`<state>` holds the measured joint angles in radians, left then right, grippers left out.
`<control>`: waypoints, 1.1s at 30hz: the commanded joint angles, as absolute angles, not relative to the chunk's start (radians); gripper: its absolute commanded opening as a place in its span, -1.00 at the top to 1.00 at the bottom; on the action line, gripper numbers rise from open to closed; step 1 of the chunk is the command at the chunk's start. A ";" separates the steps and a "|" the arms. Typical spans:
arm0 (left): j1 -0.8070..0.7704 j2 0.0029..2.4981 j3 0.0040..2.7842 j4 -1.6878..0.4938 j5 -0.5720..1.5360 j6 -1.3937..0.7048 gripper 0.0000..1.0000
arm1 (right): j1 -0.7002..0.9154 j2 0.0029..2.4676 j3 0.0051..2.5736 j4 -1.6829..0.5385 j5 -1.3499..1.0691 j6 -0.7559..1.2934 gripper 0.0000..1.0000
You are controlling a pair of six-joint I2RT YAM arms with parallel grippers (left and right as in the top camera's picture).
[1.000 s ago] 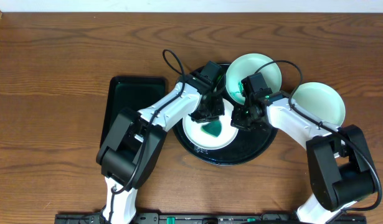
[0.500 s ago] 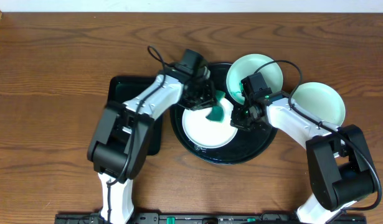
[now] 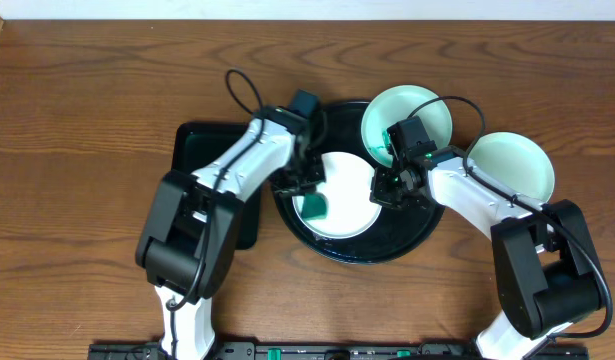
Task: Clean dirty plates on tray and stack at the side
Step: 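Scrub the white plate with the sponge while right gripper holds it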
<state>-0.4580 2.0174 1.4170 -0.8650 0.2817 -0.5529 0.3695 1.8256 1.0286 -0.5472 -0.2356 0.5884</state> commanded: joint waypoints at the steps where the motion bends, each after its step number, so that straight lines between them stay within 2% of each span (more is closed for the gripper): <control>1: -0.542 2.024 1.404 -0.871 0.349 -0.558 0.86 | 0.368 1.878 1.013 -0.550 -0.166 0.587 0.98; 5: -0.596 2.024 1.404 -0.792 0.431 -0.559 0.86 | 0.368 1.878 1.013 -0.550 -0.166 0.587 0.98; 12: -0.624 2.024 1.404 -0.679 0.421 -0.615 0.86 | 0.368 1.878 1.013 -0.550 -0.167 0.587 0.98; 15: -0.619 2.024 1.404 -0.641 0.303 -0.677 0.86 | 0.368 1.878 1.013 -0.553 -0.166 0.586 0.98; 23: -0.598 2.024 1.404 -0.616 0.004 -0.683 0.86 | 0.368 1.878 1.013 -0.553 -0.166 0.586 0.98; 29: -0.599 2.024 1.404 -0.723 -0.221 -0.684 0.87 | 0.368 1.878 1.013 -0.553 -0.166 0.586 0.98; 33: -0.600 2.024 1.404 -0.824 -0.175 -0.729 0.86 | 0.368 1.878 1.013 -0.551 -0.167 0.587 0.98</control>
